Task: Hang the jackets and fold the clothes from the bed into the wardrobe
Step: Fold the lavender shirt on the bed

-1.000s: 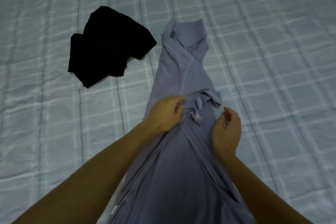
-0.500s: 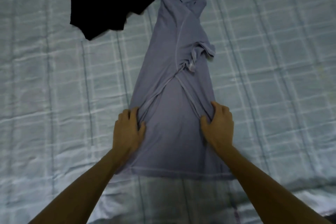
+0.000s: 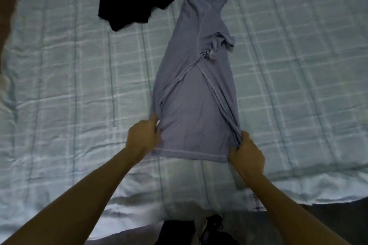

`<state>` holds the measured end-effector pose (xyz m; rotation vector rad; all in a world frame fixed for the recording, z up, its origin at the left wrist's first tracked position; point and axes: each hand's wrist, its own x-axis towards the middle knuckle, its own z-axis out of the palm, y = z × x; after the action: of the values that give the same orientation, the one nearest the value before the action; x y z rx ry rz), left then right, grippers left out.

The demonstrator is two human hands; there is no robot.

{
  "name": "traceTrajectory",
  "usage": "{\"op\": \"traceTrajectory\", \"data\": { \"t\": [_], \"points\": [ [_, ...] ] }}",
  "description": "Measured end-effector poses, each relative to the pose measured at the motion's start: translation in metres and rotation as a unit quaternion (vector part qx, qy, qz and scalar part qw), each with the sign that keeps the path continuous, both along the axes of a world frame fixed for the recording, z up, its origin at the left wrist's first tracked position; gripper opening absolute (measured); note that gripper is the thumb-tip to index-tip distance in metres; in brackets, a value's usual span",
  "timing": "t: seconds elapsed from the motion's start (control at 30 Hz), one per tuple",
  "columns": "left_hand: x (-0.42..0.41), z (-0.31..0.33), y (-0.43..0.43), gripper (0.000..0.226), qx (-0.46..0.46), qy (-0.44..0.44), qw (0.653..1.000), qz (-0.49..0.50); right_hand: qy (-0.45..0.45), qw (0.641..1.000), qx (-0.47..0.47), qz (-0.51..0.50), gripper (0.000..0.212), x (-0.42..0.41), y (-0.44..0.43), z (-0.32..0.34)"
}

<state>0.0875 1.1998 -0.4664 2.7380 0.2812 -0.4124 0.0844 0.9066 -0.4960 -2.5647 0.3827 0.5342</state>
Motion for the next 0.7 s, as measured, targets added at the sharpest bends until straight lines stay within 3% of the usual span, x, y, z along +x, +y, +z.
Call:
{"op": "traceTrajectory", "data": {
  "t": [0.07,0.13,0.2,0.27,0.33,0.43,0.53,0.63,0.7],
  "points": [
    [-0.001,0.009,-0.033,0.033,-0.047,-0.057,0.996,-0.048,0.008,1.0,0.012,0.008,0.033,-0.006,-0.005,0.0],
    [-0.005,0.017,-0.076,0.037,-0.084,-0.056,0.992,-0.081,0.022,0.999,0.019,0.021,0.023,-0.016,-0.012,0.003],
    [-0.009,0.018,-0.116,0.04,-0.117,0.021,0.986,-0.116,0.019,0.999,0.029,0.035,0.019,-0.025,-0.018,0.008],
    [-0.017,0.011,-0.141,0.036,-0.092,0.161,0.956,-0.226,0.017,0.998,0.048,0.032,0.023,-0.032,-0.023,0.014],
    [-0.027,0.01,-0.151,0.032,-0.054,0.209,0.941,-0.26,0.02,0.998,0.057,0.029,0.025,-0.036,-0.027,0.019],
    [-0.039,0.015,-0.143,0.025,-0.108,0.09,0.979,-0.144,0.006,0.995,0.095,0.003,0.024,-0.039,-0.029,0.024],
    [-0.04,0.013,-0.124,0.024,-0.11,0.007,0.992,-0.065,-0.023,0.983,0.17,-0.059,0.017,-0.035,-0.028,0.027],
    [-0.036,-0.003,-0.101,0.022,-0.068,-0.051,0.993,-0.079,0.018,0.971,0.205,-0.126,0.021,-0.024,-0.021,0.021],
    [-0.033,-0.015,-0.088,0.021,-0.048,-0.065,0.989,-0.126,0.012,0.956,0.218,-0.194,0.012,-0.014,-0.011,0.019]
  ]
}}
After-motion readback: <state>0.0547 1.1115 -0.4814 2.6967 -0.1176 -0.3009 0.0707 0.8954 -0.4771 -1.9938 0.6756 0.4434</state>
